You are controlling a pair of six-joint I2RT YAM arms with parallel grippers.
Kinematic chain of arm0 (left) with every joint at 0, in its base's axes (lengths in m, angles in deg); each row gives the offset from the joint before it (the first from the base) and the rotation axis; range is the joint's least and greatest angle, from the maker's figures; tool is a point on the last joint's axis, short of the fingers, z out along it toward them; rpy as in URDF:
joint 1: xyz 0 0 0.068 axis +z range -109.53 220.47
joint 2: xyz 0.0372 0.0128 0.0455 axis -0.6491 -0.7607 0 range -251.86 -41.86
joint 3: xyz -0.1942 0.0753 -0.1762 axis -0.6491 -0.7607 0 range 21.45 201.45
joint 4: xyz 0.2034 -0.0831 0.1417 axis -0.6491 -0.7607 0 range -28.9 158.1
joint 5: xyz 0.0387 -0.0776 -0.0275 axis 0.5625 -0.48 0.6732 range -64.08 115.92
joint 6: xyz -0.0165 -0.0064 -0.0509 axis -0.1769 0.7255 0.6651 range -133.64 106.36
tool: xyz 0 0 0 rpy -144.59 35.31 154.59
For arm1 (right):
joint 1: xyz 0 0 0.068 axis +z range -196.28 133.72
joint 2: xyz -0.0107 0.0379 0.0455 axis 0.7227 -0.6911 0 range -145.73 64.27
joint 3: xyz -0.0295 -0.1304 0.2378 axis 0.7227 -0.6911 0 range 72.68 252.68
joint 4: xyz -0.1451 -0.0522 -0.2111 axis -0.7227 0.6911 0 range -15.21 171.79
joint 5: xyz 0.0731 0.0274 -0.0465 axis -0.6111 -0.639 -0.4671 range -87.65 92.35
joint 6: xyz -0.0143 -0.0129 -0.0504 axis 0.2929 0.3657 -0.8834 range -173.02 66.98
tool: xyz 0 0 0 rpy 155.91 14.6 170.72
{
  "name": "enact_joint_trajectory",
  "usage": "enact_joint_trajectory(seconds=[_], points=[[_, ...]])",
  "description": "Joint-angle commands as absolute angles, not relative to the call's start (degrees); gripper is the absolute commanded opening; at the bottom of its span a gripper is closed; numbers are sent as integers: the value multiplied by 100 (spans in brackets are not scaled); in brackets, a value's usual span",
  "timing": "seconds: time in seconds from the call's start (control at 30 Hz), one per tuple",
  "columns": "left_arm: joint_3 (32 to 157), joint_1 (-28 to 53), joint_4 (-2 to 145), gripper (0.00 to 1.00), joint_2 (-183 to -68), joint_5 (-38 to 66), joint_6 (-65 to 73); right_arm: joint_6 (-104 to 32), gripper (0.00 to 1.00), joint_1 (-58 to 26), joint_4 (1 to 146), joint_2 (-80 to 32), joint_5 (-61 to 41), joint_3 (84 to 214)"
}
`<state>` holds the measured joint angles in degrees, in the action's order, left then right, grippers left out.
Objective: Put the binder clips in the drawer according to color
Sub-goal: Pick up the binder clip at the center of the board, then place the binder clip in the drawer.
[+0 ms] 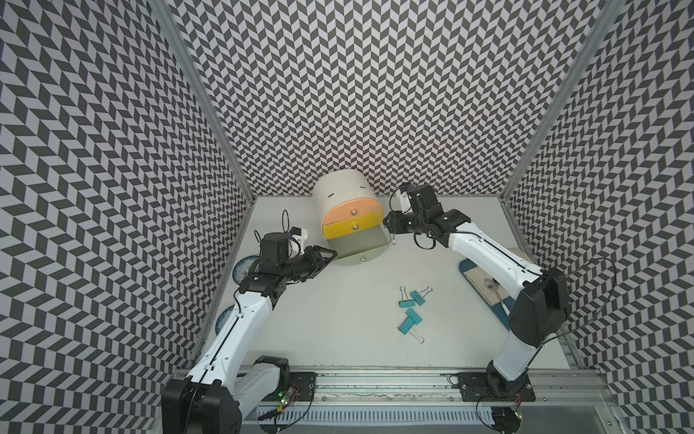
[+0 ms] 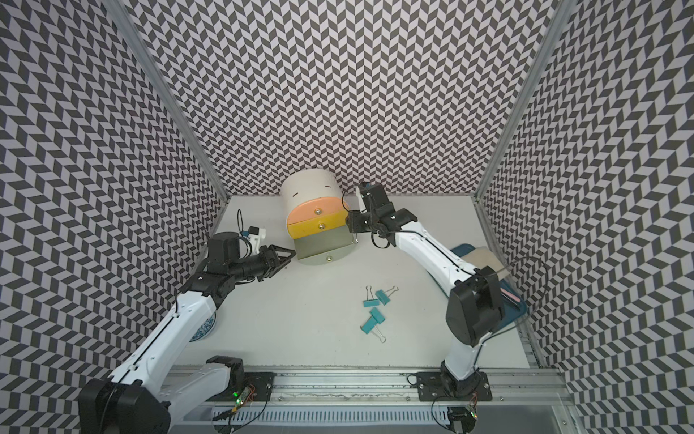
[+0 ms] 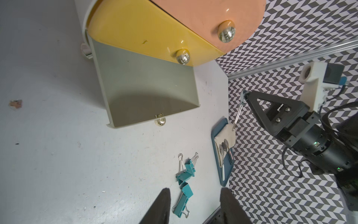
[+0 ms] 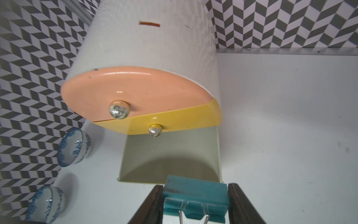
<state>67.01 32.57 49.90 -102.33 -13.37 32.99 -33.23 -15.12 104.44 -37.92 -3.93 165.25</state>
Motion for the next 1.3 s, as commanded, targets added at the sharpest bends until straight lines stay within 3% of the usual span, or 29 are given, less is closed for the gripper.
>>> enact_joint_trajectory(seconds=[0.0,0.47,0.8,1.27], points=[[6848,3219,5342,46,-10209,-1611,3356,-2859,47,-1569,10075,-4198,-905,16702],[6447,3221,5154,47,-9847,-1635,3357,-2027,50,-1754,8780,-4641,-1451,16381],[6577,3217,4984,47,-9906,-1643,3225,-2144,70,-1753,8806,-4519,-1299,16243],[6849,3221,4911,47,-9998,-1468,3136,-2471,70,-1754,9528,-3345,-789,15313]])
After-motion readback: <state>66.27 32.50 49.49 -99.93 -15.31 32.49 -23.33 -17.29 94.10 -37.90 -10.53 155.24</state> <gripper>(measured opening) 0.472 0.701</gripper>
